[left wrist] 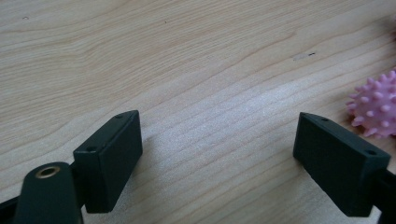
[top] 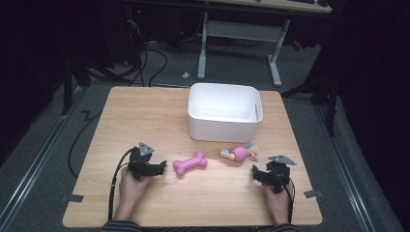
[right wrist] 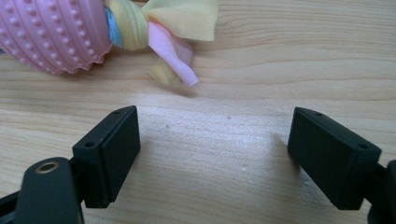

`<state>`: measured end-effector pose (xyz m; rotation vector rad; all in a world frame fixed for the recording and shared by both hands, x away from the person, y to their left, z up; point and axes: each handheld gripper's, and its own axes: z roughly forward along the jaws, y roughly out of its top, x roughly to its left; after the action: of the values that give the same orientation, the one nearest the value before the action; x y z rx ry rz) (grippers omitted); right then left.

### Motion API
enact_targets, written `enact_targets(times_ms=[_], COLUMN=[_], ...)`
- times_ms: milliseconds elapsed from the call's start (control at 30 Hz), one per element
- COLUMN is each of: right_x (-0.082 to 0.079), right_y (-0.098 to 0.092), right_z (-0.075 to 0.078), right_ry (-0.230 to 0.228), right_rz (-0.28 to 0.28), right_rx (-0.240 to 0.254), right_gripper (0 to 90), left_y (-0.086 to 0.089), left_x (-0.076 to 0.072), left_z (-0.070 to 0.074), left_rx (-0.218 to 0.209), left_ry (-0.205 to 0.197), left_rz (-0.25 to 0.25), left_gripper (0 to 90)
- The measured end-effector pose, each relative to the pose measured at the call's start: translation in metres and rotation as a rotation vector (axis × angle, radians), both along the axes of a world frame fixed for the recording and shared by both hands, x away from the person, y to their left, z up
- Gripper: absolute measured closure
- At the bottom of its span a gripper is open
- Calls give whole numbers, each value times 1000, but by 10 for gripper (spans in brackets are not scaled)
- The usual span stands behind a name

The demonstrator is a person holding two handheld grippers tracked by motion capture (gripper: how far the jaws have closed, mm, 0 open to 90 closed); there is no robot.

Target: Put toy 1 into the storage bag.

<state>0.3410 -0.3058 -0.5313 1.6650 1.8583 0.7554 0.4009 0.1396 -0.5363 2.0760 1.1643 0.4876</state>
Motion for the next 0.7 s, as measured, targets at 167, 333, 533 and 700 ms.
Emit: enact_targets(times_ms=[167, 333, 533, 700], right_x=[0, 0, 0, 0], right_y=[0, 1, 1, 1], right_z=[0, 0, 0, 0], right_ry=[0, -1, -2, -5], right_rz=[7, 8, 10, 18], right_rx=[-2, 0, 0, -5], right_gripper=[175, 175, 180, 181], left_y=[2, 4, 8, 13], left_x=[0, -2, -5, -11], left_z=[1, 2, 5, 13], left_rx=[-1, 0, -13, -34], left_ry=[6, 13, 27, 13], left_rz=[-13, -30, -54, -65], left_gripper=[161, 199, 231, 257])
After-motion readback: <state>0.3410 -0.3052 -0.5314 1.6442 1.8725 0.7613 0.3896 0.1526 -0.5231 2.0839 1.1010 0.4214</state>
